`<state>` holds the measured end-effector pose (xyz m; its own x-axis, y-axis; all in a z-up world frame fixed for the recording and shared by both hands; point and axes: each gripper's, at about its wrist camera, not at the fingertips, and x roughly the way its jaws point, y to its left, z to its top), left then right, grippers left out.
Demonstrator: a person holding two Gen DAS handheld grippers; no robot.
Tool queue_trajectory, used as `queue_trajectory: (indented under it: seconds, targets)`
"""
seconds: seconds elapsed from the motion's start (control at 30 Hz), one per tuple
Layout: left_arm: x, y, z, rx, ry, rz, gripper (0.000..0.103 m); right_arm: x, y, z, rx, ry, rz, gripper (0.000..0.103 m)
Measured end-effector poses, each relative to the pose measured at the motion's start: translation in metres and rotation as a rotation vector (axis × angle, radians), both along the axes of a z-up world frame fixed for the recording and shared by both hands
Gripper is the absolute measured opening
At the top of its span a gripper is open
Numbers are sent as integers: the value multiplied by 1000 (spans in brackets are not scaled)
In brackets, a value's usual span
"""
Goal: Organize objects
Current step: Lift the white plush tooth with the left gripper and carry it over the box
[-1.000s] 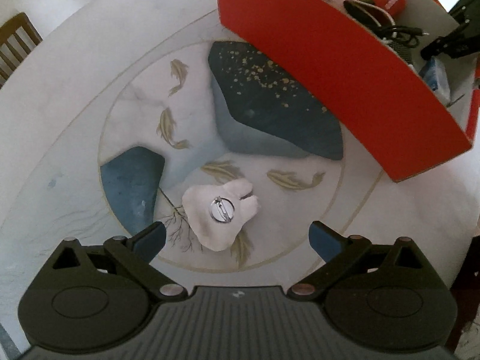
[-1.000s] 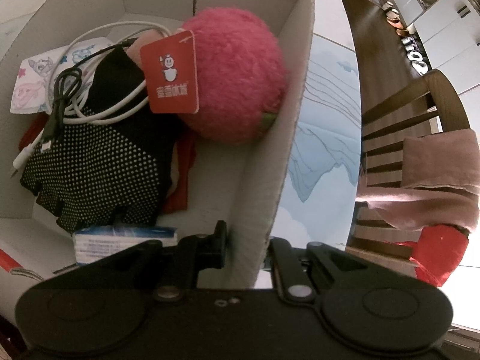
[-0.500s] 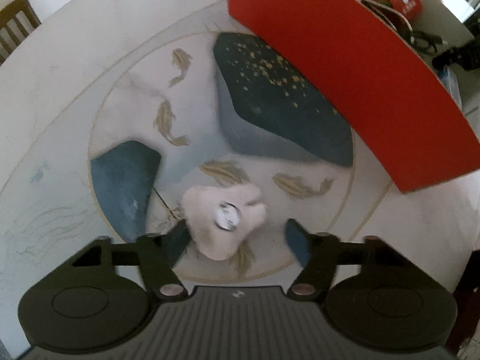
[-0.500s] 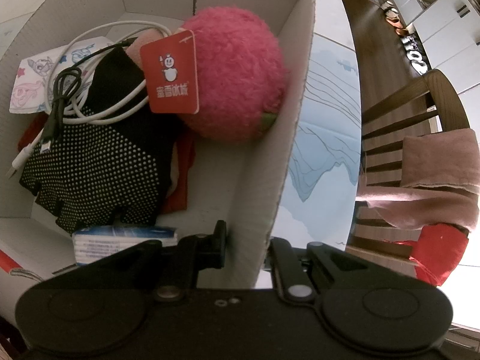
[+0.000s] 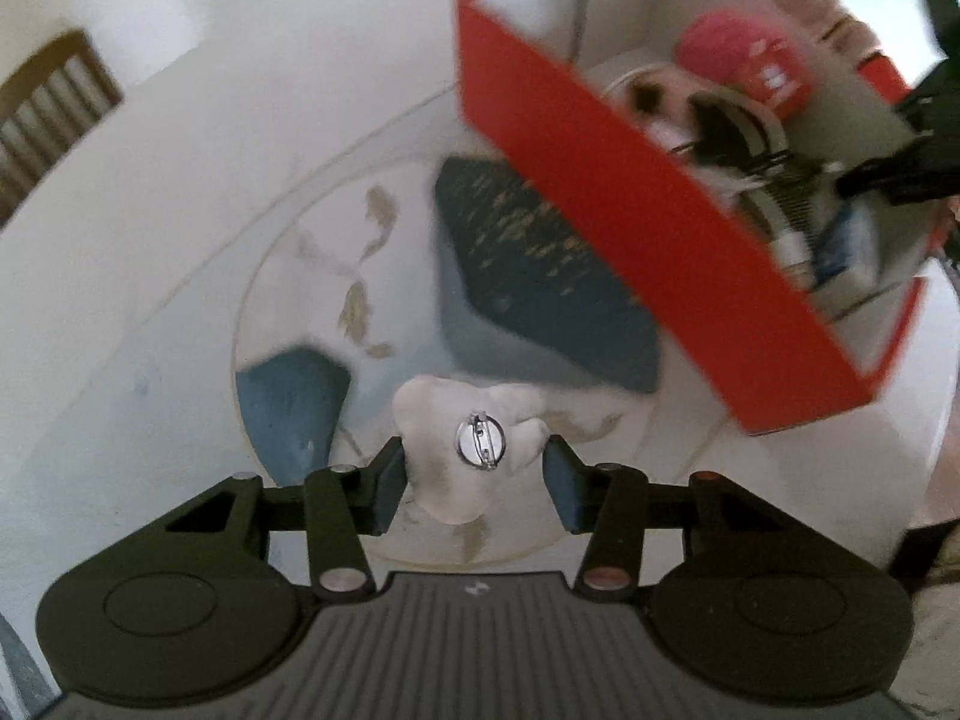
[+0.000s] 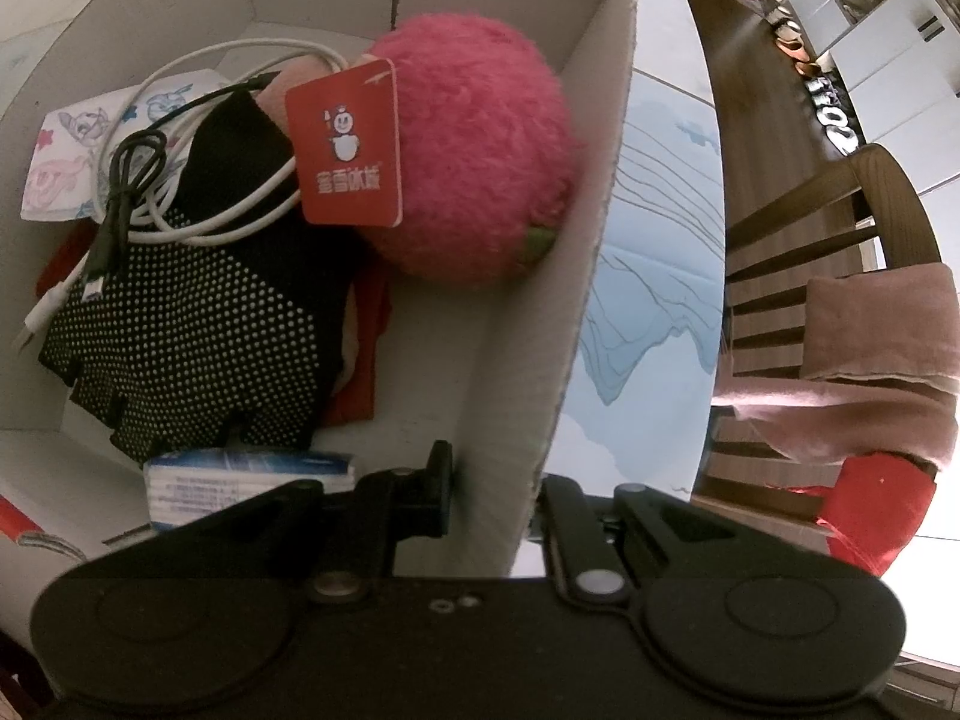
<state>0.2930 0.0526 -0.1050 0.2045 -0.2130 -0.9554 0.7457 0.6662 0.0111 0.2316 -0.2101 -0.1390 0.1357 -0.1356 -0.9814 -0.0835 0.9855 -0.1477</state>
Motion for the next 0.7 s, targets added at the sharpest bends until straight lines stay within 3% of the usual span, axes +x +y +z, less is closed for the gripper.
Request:
queue_trajectory:
  seconds: [0.37,0.53,0.7]
  targets:
    - [-38,-52,89,-131,-96,-163,48,-1,0,0,0,-4,9,11]
    - [-46,-81,108,-207,-115,-217,48,-1,0,0,3,-7,10,11]
    - [-54,-112,109,-257,-128,-261,48,-1,-1,0,7,-9,11,11]
